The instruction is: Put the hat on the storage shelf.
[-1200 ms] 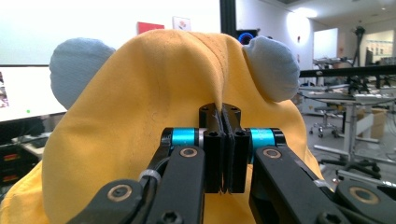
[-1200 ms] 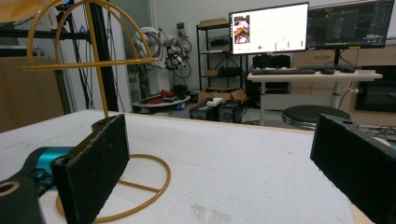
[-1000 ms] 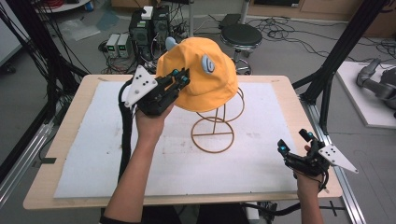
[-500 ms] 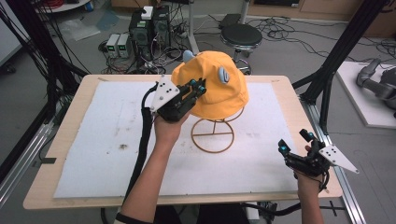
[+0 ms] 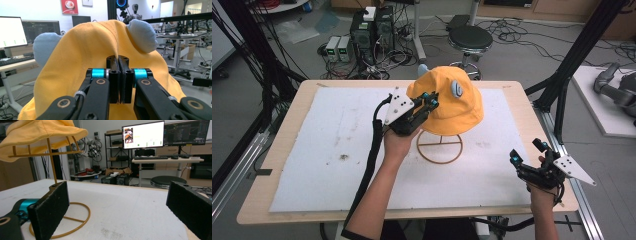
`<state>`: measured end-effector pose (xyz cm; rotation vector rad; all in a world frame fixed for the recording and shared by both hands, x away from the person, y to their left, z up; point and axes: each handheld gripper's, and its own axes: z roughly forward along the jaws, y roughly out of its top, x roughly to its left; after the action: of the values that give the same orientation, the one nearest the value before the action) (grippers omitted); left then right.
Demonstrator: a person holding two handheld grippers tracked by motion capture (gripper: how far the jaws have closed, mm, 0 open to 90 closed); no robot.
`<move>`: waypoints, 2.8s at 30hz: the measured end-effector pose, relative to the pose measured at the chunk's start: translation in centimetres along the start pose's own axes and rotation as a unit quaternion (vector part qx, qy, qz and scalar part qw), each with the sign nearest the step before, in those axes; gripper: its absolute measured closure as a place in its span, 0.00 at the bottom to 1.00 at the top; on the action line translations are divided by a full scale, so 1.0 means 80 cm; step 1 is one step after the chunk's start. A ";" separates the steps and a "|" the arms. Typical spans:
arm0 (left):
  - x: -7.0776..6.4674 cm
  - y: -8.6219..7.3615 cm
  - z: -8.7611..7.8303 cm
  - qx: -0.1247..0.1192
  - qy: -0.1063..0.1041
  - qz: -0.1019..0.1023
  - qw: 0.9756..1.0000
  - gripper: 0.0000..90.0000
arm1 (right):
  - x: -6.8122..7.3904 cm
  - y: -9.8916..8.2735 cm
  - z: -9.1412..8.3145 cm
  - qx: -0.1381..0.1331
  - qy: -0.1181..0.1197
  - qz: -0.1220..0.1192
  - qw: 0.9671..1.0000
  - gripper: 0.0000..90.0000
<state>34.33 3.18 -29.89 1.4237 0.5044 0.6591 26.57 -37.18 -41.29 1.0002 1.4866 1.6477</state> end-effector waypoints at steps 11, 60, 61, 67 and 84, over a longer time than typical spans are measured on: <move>-0.004 -0.009 0.001 0.000 -0.001 -0.002 1.000 0.97 | 0.000 0.000 0.001 0.001 0.000 -0.003 1.000 0.05; 0.095 -0.028 -0.232 0.000 0.196 -0.014 0.980 0.17 | 0.002 -0.001 0.001 -0.012 -0.002 -0.012 1.000 0.05; 0.095 -0.028 -0.232 0.000 0.196 -0.014 0.980 0.17 | 0.003 -0.001 0.001 -0.010 -0.001 -0.008 1.000 0.05; 0.107 -0.049 -0.283 -0.001 0.210 -0.035 0.977 0.17 | 0.004 -0.002 0.002 -0.007 0.000 -0.010 1.000 0.05; 0.118 -0.091 -0.329 -0.007 0.203 -0.014 0.979 0.17 | 0.000 -0.006 0.000 -0.005 -0.005 -0.009 1.000 0.05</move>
<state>24.22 28.65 -38.99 1.2678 0.8367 0.9350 26.56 -37.13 -41.74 0.9845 1.4759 1.6333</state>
